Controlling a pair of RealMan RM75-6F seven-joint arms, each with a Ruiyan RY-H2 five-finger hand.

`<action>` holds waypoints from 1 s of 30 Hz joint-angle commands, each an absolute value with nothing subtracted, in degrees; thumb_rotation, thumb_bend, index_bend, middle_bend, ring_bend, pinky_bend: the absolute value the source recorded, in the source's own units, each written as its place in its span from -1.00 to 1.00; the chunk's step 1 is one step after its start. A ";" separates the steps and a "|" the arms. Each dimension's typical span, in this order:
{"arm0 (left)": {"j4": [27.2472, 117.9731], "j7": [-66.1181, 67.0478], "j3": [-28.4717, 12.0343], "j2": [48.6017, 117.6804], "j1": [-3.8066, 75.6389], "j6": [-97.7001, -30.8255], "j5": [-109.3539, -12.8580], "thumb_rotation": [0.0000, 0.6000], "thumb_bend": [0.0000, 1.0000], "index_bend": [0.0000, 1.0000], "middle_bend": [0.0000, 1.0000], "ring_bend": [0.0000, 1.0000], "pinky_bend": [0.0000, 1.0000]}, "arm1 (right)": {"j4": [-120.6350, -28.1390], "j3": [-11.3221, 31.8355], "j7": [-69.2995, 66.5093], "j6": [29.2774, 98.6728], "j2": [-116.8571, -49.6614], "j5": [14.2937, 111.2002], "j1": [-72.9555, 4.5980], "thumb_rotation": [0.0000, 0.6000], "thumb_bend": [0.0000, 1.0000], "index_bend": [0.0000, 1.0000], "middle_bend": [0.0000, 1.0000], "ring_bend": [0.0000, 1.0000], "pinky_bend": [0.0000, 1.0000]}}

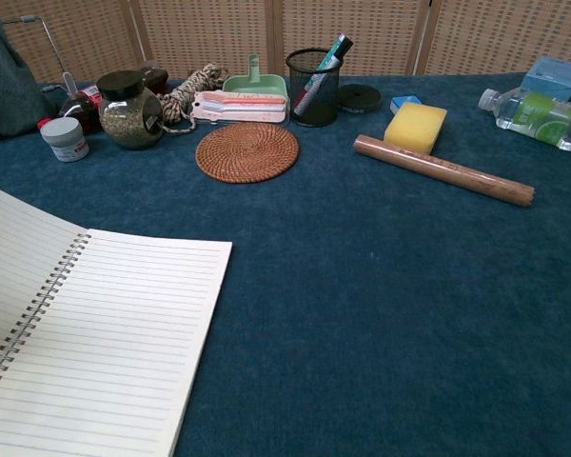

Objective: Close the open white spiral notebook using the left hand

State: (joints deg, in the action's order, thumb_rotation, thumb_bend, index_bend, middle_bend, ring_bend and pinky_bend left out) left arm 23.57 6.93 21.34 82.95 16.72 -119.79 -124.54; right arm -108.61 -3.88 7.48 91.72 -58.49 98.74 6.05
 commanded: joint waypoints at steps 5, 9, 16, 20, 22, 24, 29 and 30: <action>38.31 17.47 23.40 78.55 26.12 -115.25 -131.84 1.00 -0.17 0.30 -1.00 -0.98 -0.61 | -108.60 -3.87 7.06 91.77 -58.30 98.67 6.03 1.00 -1.00 -1.00 -1.00 -1.00 -1.00; 47.12 22.23 23.33 75.12 29.71 -110.21 -134.55 1.00 -0.18 0.30 -1.00 -0.98 -0.61 | -108.52 -3.86 6.84 91.93 -58.20 98.69 6.08 1.00 -1.00 -1.00 -1.00 -1.00 -1.00; 60.49 28.66 21.75 70.00 36.18 -99.80 -138.75 1.00 -0.19 0.31 -1.00 -0.98 -0.62 | -108.48 -3.88 6.75 91.88 -58.17 98.73 6.04 1.00 -1.00 -1.00 -1.00 -1.00 -1.00; 64.77 29.75 19.99 69.16 38.01 -96.50 -139.37 1.00 -0.19 0.31 -1.00 -0.98 -0.62 | -108.48 -3.80 6.52 91.99 -58.05 98.53 6.07 1.00 -1.00 -1.00 -1.00 -1.00 -1.00; 65.87 29.91 19.33 68.80 38.51 -95.76 -139.48 1.00 -0.19 0.31 -1.00 -0.98 -0.62 | -108.46 -3.76 6.40 92.04 -58.01 98.46 6.07 1.00 -1.00 -1.00 -1.00 -1.00 -1.00; 66.99 29.96 18.65 68.34 39.19 -95.07 -139.72 1.00 -0.19 0.31 -1.00 -0.98 -0.62 | -108.47 -3.74 6.29 92.06 -57.96 98.43 6.07 1.00 -1.00 -1.00 -1.00 -1.00 -1.00; 70.80 30.87 17.63 65.69 41.31 -91.89 -141.44 1.00 -0.19 0.31 -1.00 -0.98 -0.62 | -108.51 -3.80 6.36 91.90 -57.93 98.44 6.02 1.00 -1.00 -1.00 -1.00 -1.00 -1.00; 71.51 31.29 18.07 64.70 41.88 -90.45 -142.47 1.00 -0.19 0.31 -1.00 -0.98 -0.62 | -108.50 -3.80 6.43 91.90 -57.96 98.52 6.00 1.00 -1.00 -1.00 -1.00 -1.00 -1.00</action>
